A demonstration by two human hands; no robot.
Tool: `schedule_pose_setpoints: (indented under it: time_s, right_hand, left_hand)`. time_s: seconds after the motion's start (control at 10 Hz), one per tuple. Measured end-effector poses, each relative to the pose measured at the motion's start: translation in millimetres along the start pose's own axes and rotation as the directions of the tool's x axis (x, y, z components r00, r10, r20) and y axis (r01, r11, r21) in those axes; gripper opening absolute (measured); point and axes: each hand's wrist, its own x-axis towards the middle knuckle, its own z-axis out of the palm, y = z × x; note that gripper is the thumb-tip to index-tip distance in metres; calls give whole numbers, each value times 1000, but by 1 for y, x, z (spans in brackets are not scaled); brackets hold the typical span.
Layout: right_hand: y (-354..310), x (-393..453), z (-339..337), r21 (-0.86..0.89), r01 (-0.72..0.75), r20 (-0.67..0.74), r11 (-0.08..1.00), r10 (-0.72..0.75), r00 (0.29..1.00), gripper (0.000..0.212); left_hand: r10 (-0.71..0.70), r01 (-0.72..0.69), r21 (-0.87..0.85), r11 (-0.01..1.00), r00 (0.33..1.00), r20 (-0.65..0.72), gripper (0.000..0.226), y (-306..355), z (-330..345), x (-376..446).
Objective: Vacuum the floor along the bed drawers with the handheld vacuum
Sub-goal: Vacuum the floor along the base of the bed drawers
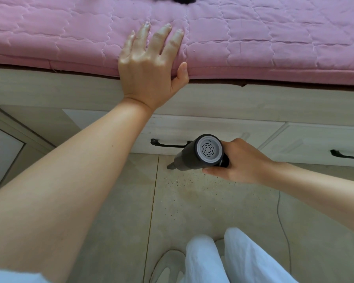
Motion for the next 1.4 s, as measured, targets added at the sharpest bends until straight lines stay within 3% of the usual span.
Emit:
schedule_pose_setpoints:
  time_s: [0.2, 0.3, 0.5, 0.7, 1.0, 1.2, 1.3, 1.4]
  right_hand:
    - [0, -2, 1, 21, -15, 31, 1000, 14, 999, 42]
    - [-3, -6, -4, 68, -13, 74, 998, 8, 997, 29]
    - [-2, -11, -11, 131, -23, 137, 991, 5, 991, 23]
    - [-3, -9, -7, 120, -1, 58, 993, -6, 998, 26]
    - [-4, -14, -5, 199, 2, 196, 980, -42, 980, 29]
    - [-5, -18, -6, 255, 27, 275, 967, -99, 956, 14]
    - [-7, -16, -5, 250, 9, 243, 968, -71, 968, 17]
    - [-7, -12, -1, 225, 1, 183, 974, -44, 982, 33]
  left_hand:
    - [-4, 4, -6, 1000, 1000, 5, 50, 0, -1, 0]
    - [-3, 3, -5, 1000, 1000, 7, 50, 0, -1, 0]
    - [0, 0, -2, 1000, 1000, 1, 51, 0, 0, 0]
    - [-2, 2, -6, 1000, 1000, 6, 50, 0, -1, 0]
    - [-3, 3, -2, 1000, 1000, 3, 49, 1, -2, 0]
    - [-3, 3, -8, 1000, 1000, 3, 49, 0, -1, 1]
    - [-2, 2, -10, 1000, 1000, 0, 49, 1, -2, 0]
    - [0, 0, -15, 1000, 1000, -2, 49, 1, -2, 0]
